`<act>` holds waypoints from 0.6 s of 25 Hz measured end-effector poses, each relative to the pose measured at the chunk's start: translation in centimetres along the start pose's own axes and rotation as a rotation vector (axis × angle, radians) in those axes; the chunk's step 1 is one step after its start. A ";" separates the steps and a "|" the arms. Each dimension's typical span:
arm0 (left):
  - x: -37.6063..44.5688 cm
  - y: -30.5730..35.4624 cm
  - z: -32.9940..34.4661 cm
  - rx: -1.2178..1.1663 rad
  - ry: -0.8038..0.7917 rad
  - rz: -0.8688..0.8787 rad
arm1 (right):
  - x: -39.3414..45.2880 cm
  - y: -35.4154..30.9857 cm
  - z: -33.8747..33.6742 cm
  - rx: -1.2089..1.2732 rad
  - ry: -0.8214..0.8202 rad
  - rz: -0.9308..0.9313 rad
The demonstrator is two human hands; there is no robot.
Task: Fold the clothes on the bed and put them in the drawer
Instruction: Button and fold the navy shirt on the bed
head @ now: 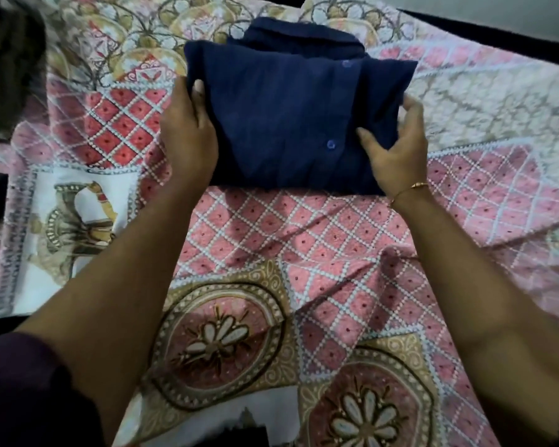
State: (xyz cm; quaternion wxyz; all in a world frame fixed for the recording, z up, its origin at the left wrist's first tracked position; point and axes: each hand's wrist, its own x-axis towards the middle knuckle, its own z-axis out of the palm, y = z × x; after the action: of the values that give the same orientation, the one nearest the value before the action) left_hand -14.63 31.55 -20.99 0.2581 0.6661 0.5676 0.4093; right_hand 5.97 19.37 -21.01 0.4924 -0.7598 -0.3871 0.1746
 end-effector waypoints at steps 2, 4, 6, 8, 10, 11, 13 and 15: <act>1.9 1.3 0.5 -0.021 0.005 -0.019 | 1.7 -1.2 0.7 -0.016 0.115 -0.058; 4.6 2.5 1.4 0.013 0.011 -0.024 | 4.3 -2.9 1.8 -0.128 0.214 -0.108; 7.5 2.7 3.1 0.085 -0.026 -0.041 | 7.4 -3.2 2.8 -0.351 0.198 -0.073; 9.3 2.1 4.7 0.217 -0.142 -0.179 | 9.5 -1.9 4.1 -0.559 0.055 0.069; 9.5 1.5 5.7 0.340 -0.243 -0.286 | 10.0 -0.3 5.5 -0.462 -0.019 0.221; 9.4 1.4 6.0 0.334 -0.271 -0.303 | 10.0 0.3 6.2 -0.336 0.034 0.278; 8.9 1.0 6.0 0.195 -0.328 -0.315 | 10.0 0.8 6.9 -0.177 0.151 0.339; 8.3 1.2 5.4 -0.130 -0.450 -0.409 | 9.7 0.4 6.7 -0.224 0.137 0.347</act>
State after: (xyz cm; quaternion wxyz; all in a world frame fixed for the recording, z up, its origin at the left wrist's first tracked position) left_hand -9.33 40.01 -20.79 0.4964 0.5942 0.5909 0.2267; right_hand 8.03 30.74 -23.27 0.3927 -0.8750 -0.2331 0.1606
